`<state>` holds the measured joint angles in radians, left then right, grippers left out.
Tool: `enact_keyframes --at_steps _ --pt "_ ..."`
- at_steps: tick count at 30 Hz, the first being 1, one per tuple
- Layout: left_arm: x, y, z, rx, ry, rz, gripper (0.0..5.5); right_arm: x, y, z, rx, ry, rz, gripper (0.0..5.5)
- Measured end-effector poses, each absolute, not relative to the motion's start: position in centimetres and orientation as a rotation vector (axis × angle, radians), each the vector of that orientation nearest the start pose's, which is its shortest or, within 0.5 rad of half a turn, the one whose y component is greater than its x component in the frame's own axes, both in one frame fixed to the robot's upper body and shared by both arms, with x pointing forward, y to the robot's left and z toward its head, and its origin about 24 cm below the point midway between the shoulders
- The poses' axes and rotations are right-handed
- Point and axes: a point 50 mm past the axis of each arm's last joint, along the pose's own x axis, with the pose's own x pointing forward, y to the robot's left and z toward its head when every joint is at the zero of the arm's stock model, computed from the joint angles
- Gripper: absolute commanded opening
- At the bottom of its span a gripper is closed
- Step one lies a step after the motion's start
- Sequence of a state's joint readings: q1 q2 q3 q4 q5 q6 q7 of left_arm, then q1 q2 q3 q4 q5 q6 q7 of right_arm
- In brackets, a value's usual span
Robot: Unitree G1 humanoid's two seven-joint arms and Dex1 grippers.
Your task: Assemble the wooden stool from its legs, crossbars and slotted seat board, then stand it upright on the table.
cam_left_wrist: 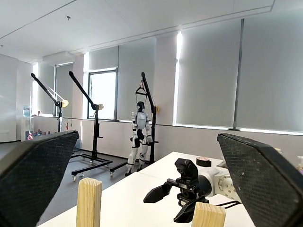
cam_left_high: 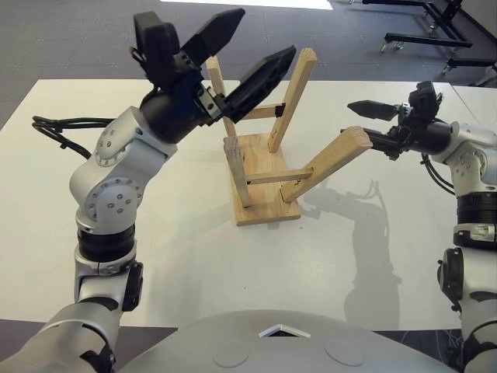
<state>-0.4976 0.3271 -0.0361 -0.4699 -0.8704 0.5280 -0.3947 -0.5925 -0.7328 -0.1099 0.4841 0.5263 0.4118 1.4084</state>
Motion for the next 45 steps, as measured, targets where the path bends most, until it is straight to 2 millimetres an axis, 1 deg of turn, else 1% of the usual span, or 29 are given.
enact_keyframes --at_steps 5,10,11,13,16,19,25,28,29,30,33,35,39,43,45 --pt "26.1 7.7 23.4 -0.212 -0.339 -1.106 5.4 31.2 -26.1 15.7 0.078 0.177 1.175 4.84" --pt "25.8 7.1 23.7 -0.223 -0.327 -1.141 5.4 31.6 -25.6 15.3 0.083 0.18 1.184 4.84" --pt "25.5 7.1 24.0 -0.237 -0.335 -1.158 5.4 31.7 -25.5 15.5 0.076 0.171 1.187 4.84" --pt "25.3 7.8 24.6 -0.283 -0.357 -1.172 5.4 31.7 -25.6 15.6 0.074 0.16 1.18 4.84" --pt "25.1 8.5 24.8 -0.321 -0.333 -1.204 5.4 31.8 -26.4 15.6 0.086 0.13 1.128 4.84" --pt "24.9 8.5 24.7 -0.328 -0.305 -1.226 5.4 32.1 -26.9 15.8 0.096 0.106 1.086 4.84" --pt "24.3 8.2 24.6 -0.305 -0.282 -1.261 5.4 32.3 -26.6 16.0 0.099 0.081 1.086 4.84" --pt "23.7 8.4 23.9 -0.296 -0.238 -1.279 5.4 32.2 -26.6 16.2 0.092 0.074 1.082 4.84" --pt "23.7 8.4 22.8 -0.291 -0.182 -1.276 5.4 32.1 -26.6 16.1 0.09 0.076 1.085 4.84" --pt "23.8 8.2 21.2 -0.308 -0.117 -1.266 5.4 32.1 -26.5 16.0 0.088 0.08 1.09 4.84" --pt "24.3 7.8 20.2 -0.319 -0.123 -1.273 5.4 32.0 -26.1 15.8 0.09 0.084 1.106 4.84" --pt "24.5 7.6 19.8 -0.325 -0.145 -1.267 5.4 32.0 -25.7 15.7 0.09 0.084 1.125 4.84" --pt "24.9 7.6 20.0 -0.351 -0.178 -1.261 5.4 32.0 -25.5 15.9 0.086 0.085 1.137 4.84" --pt "26.4 9.7 19.9 -0.386 -0.172 -1.154 5.4 32.0 -25.6 15.9 0.089 0.069 1.114 4.84" --pt "26.7 10.4 20.0 -0.409 -0.174 -1.133 5.4 32.2 -25.4 15.8 0.093 0.053 1.093 4.84"
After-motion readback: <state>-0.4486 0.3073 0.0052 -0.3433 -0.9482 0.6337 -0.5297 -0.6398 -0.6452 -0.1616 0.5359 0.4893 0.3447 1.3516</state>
